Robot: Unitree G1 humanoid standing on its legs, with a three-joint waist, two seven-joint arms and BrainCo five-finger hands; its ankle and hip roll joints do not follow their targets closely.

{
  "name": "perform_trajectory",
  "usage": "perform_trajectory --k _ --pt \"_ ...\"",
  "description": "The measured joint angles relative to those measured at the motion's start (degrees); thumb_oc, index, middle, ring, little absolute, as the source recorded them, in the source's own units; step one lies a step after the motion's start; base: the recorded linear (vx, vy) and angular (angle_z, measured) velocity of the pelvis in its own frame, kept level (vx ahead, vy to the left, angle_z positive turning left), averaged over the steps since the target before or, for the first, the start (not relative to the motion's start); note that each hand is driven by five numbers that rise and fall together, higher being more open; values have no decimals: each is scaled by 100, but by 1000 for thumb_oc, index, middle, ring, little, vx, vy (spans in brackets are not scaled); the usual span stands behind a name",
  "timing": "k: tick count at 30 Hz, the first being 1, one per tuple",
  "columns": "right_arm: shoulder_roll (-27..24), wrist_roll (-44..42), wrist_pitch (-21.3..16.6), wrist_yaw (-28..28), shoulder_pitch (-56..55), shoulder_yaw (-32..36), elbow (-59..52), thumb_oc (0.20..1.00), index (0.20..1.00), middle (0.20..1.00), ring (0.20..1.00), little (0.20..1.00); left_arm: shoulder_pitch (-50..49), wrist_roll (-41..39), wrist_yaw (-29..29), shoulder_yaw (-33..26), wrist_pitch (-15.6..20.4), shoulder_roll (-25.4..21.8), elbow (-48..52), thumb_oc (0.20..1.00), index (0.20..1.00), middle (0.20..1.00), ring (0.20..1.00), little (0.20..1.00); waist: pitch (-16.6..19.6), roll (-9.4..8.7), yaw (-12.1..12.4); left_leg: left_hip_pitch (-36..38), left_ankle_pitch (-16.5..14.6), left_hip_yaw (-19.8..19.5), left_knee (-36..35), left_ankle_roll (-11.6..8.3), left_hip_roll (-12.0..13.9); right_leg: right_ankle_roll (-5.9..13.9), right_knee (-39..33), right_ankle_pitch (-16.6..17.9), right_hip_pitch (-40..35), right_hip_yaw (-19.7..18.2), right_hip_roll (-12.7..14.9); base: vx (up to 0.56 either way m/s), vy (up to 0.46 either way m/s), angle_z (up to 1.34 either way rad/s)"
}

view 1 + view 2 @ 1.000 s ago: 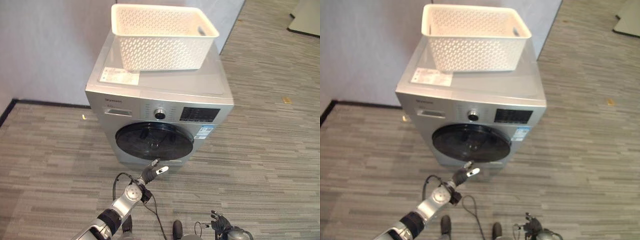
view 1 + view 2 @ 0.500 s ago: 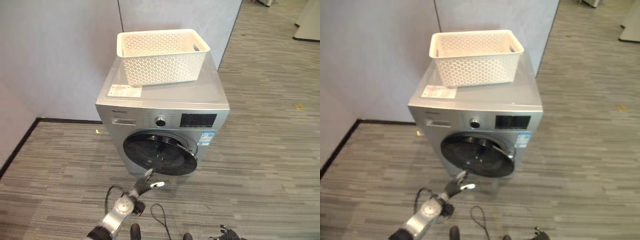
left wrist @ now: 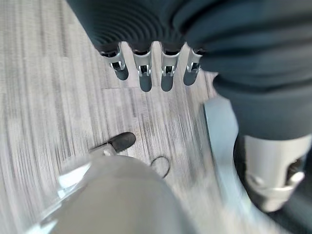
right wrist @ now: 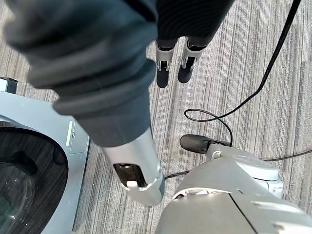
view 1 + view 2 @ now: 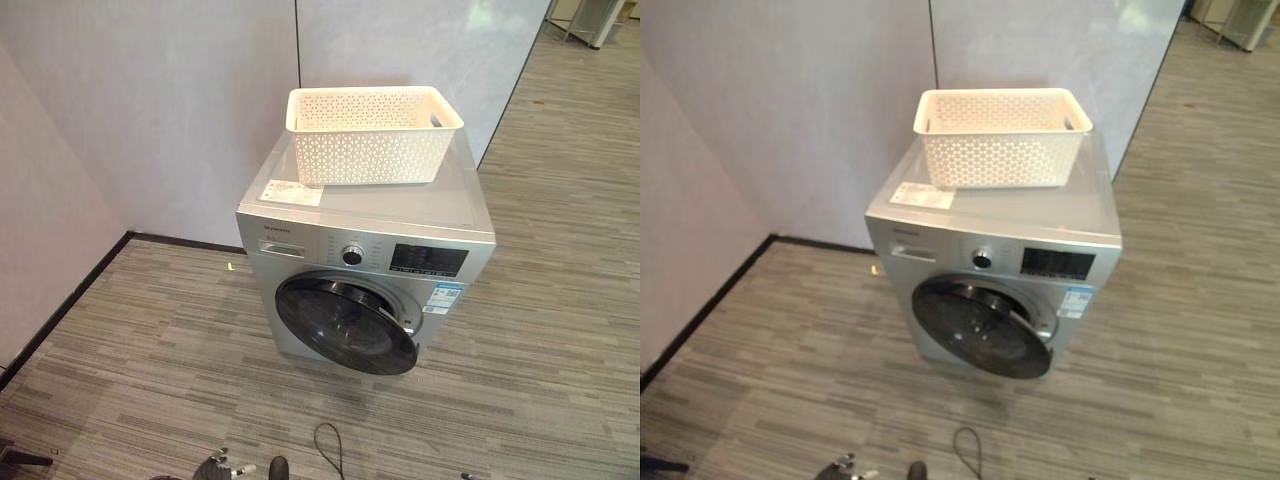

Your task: Grab the laundry basket,head to the washer,open it,put in the laundry and shut it.

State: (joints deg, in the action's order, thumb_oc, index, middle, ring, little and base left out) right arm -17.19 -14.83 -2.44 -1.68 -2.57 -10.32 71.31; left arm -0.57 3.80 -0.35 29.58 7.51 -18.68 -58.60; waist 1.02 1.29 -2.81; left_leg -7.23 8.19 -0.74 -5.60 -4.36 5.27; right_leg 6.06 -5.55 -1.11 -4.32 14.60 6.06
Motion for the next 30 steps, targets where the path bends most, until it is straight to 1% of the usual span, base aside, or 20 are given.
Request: perform_trajectory --k 2,3,4,5,9,10,11,13,15,16,17,18,19,22,25,26,27,28,29,30 --pt "7 -2 -1 -4 87 -36 -7 1000 1000 1000 1000 1000 483 542 112 394 -52 33 -43 1000 1000 1000 1000 1000 -2 -18 -117 -26 3 13 3 -3 -1 2 0 4 26 -3 -1 -14 22 -3" --pt "15 -6 -3 30 188 -104 -58 1000 1000 1000 1000 1000 1023 1067 246 922 -77 75 -56 1000 1000 1000 1000 1000 0 -29 -195 -91 11 52 4 -9 16 -1 1 28 121 -39 -7 -16 39 -12" --pt "35 -7 -4 54 200 -167 -113 1000 1000 1000 1000 1000 1277 1336 355 1103 -91 152 -88 1000 1000 1000 1000 1000 -17 -42 -239 -108 12 104 4 -11 27 5 1 39 168 -89 -8 -17 42 -42" --pt "82 -12 -10 83 323 -284 -315 1000 1000 1000 1000 1000 1692 1707 513 1209 -126 241 -165 1000 1000 1000 1000 1000 -23 -56 -349 -138 35 227 6 -8 53 26 1 102 285 -242 -6 -26 21 -52" --pt "90 -18 -24 175 175 -463 -977 1000 1000 1000 1000 1000 2362 1944 763 1171 -177 470 -177 1000 1000 1000 1000 1000 -65 -136 -728 -222 33 467 23 -2 62 55 24 193 495 -475 4 -48 22 -37" --pt "40 -21 -46 184 -32 -552 -1650 1000 1000 1000 1000 1000 2807 1960 894 1140 -239 530 -394 1000 1000 1000 1000 1000 -80 -193 -783 -385 26 679 24 4 123 58 50 276 798 -708 -16 -55 -2 -75" --pt "10 -20 -108 180 -30 -627 -1976 1000 1000 1000 1000 1000 3078 1952 934 1030 -282 489 -554 1000 1000 1000 1000 1000 -109 -222 -803 -498 31 796 24 10 129 54 51 348 958 -827 -19 -53 -12 -80" --pt "-8 -19 -128 188 -94 -658 -2322 1000 1000 1000 1000 1000 3442 1841 1025 630 -345 411 -869 1000 1000 1000 1000 1000 -251 -380 -1154 -521 23 950 23 9 164 70 51 392 1090 -979 -55 -22 -31 -43" --pt "-81 -20 -127 248 -328 -644 -2716 1000 1000 1000 1000 1000 3823 1478 1022 217 -432 406 -1349 1000 1000 1000 1000 1000 -333 -551 -1357 -551 0 1044 22 -6 196 77 48 404 1197 -1084 -67 -7 -60 -34" --pt "-99 -20 -110 287 -526 -625 -3003 1000 1000 1000 1000 1000 4244 805 1025 -274 -553 344 -1789 1000 1000 1000 1000 1000 -305 -685 -1382 -710 -50 1193 -3 -37 255 87 2 403 1446 -1229 -93 -10 -55 -52" --pt "-116 -15 -99 287 -669 -633 -3188 1000 1000 1000 1000 1000 4601 347 1019 -476 -678 222 -1979 1000 1000 1000 1000 1000 -324 -772 -1402 -831 -51 1256 -2 -32 281 99 1 434 1588 -1267 -96 -2 -40 -42" --pt "-165 -15 -91 287 -820 -630 -3323 1000 1000 1000 1000 1000 4826 7 942 -479 -790 175 -2154 1000 1000 1000 1000 1000 -329 -793 -1459 -947 -40 1245 -1 -38 287 92 2 456 1697 -1257 -105 -16 -23 -15" --pt "-193 -15 -60 290 -903 -633 -3319 1000 1000 1000 1000 1000 4828 -287 933 -469 -808 89 -2164 1000 1000 1000 1000 1000 -342 -808 -1506 -1003 22 1249 21 -28 266 61 51 523 1755 -1256 -119 0 0 0" --pt "-228 -15 10 290 -1034 -614 -3401 1000 1000 1000 1000 1000 5090 -1014 926 -641 -833 -175 -2180 1000 1000 1000 1000 1000 -366 -863 -1629 -1153 29 1227 22 -31 270 59 52 525 1893 -1230 -122 0 -2 3" --pt "-231 -17 12 294 -939 -605 -3440 1000 1000 1000 1000 1000 5155 -1275 896 -589 -892 -279 -2157 1000 1000 1000 1000 1000 -371 -881 -1650 -1181 34 1242 24 -24 241 70 53 531 1925 -1233 -120 -11 -24 0" --pt "-239 -20 2 294 -951 -597 -3562 1000 1000 1000 1000 1000 5363 -1583 777 -777 -1018 -315 -2161 1000 1000 1000 1000 1000 -382 -900 -1623 -1241 34 1228 26 -24 252 70 51 530 1988 -1226 -119 1 -12 19" --pt "-261 -28 -12 308 -949 -460 -3917 1000 1000 1000 1000 1000 5804 -2206 600 -607 -1434 -296 -2256 1000 1000 1000 1000 1000 -411 -832 -1535 -1593 72 1063 23 -30 241 64 51 539 2257 -1076 -101 1 -3 30" --pt "-265 -34 -35 347 -847 -431 -4012 1000 1000 1000 1000 1000 5771 -2521 695 -571 -1341 -303 -2073 1000 1000 1000 1000 1000 -453 -795 -1536 -1809 131 996 23 -14 235 73 51 571 2433 -1014 -101 12 -4 31" --pt "-259 -49 -66 378 -681 -440 -4062 1000 1000 1000 1000 1000 5743 -2715 886 -570 -1177 -352 -1773 1000 1000 1000 1000 1000 -485 -809 -1506 -1988 227 975 24 -2 237 69 51 655 2611 -1009 -113 10 -2 15" --pt "-248 -67 -138 376 -574 -451 -4095 1000 1000 1000 1000 1000 5743 -2851 968 -566 -1134 -409 -1642 1000 1000 1000 1000 1000 -503 -830 -1492 -2070 261 960 24 15 237 71 52 699 2679 -998 -117 29 -1 5"
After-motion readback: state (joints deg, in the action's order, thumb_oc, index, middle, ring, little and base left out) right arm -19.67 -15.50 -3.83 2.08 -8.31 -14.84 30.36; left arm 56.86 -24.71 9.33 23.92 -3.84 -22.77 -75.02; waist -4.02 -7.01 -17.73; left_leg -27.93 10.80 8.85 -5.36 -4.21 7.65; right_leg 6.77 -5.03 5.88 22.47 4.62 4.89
